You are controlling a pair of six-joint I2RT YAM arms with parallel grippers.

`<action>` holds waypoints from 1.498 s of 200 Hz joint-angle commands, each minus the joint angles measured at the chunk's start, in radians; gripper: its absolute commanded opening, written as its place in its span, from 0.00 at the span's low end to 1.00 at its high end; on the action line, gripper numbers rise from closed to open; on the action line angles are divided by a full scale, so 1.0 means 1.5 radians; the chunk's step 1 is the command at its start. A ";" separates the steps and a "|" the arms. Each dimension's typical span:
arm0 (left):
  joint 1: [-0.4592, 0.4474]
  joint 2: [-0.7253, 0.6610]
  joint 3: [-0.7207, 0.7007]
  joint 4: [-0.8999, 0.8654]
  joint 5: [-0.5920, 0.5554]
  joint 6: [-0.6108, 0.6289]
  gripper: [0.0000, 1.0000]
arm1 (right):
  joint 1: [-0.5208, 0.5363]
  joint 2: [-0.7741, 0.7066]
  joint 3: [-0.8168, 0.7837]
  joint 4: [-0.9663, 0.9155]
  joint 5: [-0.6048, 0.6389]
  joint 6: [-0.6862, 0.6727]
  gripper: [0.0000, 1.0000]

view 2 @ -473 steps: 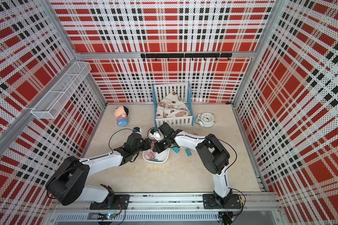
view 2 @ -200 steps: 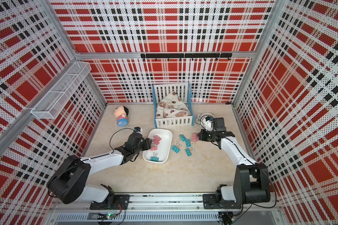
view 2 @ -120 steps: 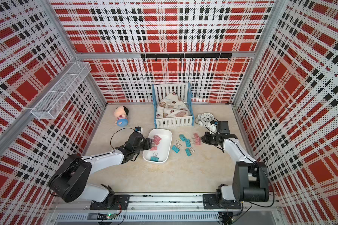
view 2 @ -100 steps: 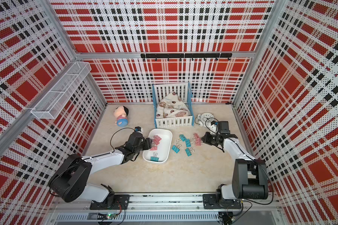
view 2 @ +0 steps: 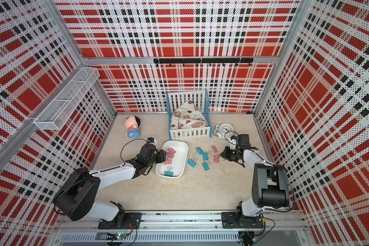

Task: Take out the binder clips from the storage box
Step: Place the binder clip at the center of the board.

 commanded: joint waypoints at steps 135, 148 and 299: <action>0.010 0.004 -0.013 0.007 0.007 -0.004 0.67 | 0.204 -0.034 0.238 -0.121 0.103 -0.069 0.41; 0.008 0.004 -0.016 0.008 0.006 -0.006 0.65 | 0.260 0.008 0.280 -0.116 0.119 -0.081 0.41; -0.012 -0.002 -0.049 0.010 0.007 -0.036 0.55 | 0.508 0.418 0.667 -0.171 0.139 -0.178 0.37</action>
